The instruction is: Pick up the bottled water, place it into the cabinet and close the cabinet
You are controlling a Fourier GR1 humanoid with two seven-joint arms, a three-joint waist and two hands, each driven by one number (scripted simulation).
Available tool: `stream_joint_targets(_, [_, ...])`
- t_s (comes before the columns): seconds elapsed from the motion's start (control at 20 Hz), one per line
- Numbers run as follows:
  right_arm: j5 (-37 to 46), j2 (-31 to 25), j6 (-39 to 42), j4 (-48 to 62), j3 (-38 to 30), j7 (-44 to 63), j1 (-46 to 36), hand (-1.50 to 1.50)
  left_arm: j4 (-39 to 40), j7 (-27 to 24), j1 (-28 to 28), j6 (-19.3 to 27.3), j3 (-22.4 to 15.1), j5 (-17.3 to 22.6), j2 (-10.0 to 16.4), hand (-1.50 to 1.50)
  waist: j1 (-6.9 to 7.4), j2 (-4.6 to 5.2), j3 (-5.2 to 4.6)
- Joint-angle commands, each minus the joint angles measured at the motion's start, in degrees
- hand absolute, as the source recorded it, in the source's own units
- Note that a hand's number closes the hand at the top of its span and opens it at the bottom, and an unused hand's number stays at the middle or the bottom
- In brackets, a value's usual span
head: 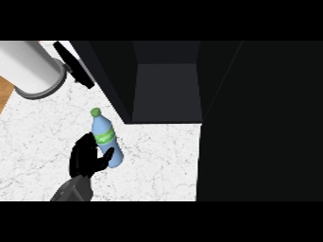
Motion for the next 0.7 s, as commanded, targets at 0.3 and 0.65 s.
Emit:
stream_joint_targets(0.3, [-0.5, 0.0, -0.4, 3.0, -1.0, 0.2, -3.5, -1.50, -2.8, 4.0, 3.6, -14.9, -0.9, 0.2, 7.3, 1.50, 0.59, 0.03, -0.16])
stream_joint_targets(0.65, [-0.6, -1.2, 2.0, 2.0, -0.2, -2.4, 0.8, -1.50, -9.3, 11.9, 5.3, -14.4, -0.6, 3.1, 6.5, 1.50, 0.39, -0.02, -0.15])
